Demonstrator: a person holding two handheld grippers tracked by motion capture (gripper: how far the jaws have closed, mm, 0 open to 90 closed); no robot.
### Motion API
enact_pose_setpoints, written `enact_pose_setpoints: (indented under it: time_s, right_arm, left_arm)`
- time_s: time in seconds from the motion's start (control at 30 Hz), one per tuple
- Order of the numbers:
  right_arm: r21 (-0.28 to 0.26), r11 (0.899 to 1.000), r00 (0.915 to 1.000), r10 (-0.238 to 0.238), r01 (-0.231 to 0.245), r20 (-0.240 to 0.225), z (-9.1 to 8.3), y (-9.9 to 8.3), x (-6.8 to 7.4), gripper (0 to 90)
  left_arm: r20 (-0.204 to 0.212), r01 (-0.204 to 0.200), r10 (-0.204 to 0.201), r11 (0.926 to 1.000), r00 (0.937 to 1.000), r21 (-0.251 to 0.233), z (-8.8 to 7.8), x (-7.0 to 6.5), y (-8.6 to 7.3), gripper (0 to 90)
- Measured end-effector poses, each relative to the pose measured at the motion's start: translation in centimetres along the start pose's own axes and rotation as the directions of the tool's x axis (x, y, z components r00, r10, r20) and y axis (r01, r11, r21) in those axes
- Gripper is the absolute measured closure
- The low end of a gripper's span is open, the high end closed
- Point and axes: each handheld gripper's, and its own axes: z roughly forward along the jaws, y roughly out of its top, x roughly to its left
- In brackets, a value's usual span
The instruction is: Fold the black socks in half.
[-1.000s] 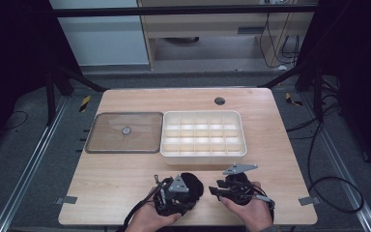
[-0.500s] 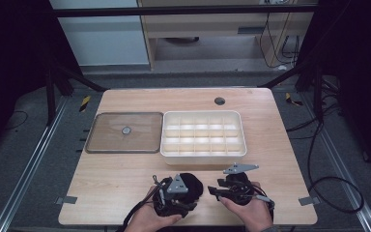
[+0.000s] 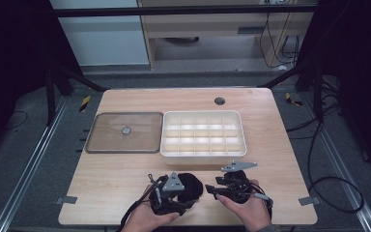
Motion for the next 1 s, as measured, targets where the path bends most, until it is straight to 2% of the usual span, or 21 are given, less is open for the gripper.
enact_pose_setpoints:
  time_s: [0.23, 0.4, 0.53, 0.73, 0.8, 0.87, 0.9, 0.93, 1.0]
  right_arm:
    - [-0.011, 1.000, 0.9999, -0.016, 0.016, 0.001, -0.1, 1.0, 0.3, 47.6]
    - [-0.009, 1.000, 0.9998, -0.017, 0.017, 0.009, -0.4, 1.1, 0.3, 47.3]
    - [-0.011, 1.000, 0.9998, -0.016, 0.016, 0.009, -0.4, 1.0, 0.2, 47.3]
    - [-0.015, 1.000, 0.9999, -0.009, 0.009, 0.014, -0.6, 1.0, -0.1, 47.6]
    - [-0.020, 1.000, 0.9998, -0.010, 0.010, 0.016, -0.7, 0.9, -0.3, 47.8]
    - [-0.020, 1.000, 0.9998, -0.004, 0.005, 0.020, -0.9, 0.8, -0.4, 48.0]
    - [-0.020, 1.000, 0.9998, -0.004, 0.005, 0.020, -0.9, 0.8, -0.4, 48.0]
    - [-0.018, 1.000, 0.9998, 0.002, -0.002, 0.022, -1.0, 0.7, -0.6, 48.2]
    - [-0.018, 1.000, 0.9997, 0.004, -0.003, 0.025, -1.1, 0.6, -0.8, 48.4]
  left_arm:
    - [-0.005, -0.005, 0.005, 1.0000, 1.0000, -0.006, -0.6, -0.1, 0.0, 49.4]
    - [-0.006, 0.000, 0.000, 0.9998, 1.0000, -0.021, -1.2, -0.1, -0.1, 50.4]
    - [-0.009, 0.005, -0.005, 0.9998, 0.9999, -0.019, -1.0, 0.2, 0.1, 54.5]
    - [-0.027, 0.008, -0.008, 0.9998, 0.9996, -0.021, 0.0, 0.3, 0.6, 73.9]
    - [-0.012, 0.009, -0.009, 0.9997, 0.9999, -0.021, 1.1, 0.5, 0.9, 79.1]
    - [0.005, 0.005, -0.005, 1.0000, 1.0000, 0.007, 2.0, 0.6, 1.1, 81.3]
    - [0.005, 0.005, -0.005, 1.0000, 1.0000, 0.007, 2.0, 0.6, 1.1, 81.7]
    - [0.035, 0.005, -0.006, 0.9997, 0.9994, 0.025, 2.8, 0.4, 1.3, 82.1]
    - [0.055, -0.006, 0.003, 0.9988, 0.9985, 0.048, 3.4, 0.1, 1.4, 82.3]
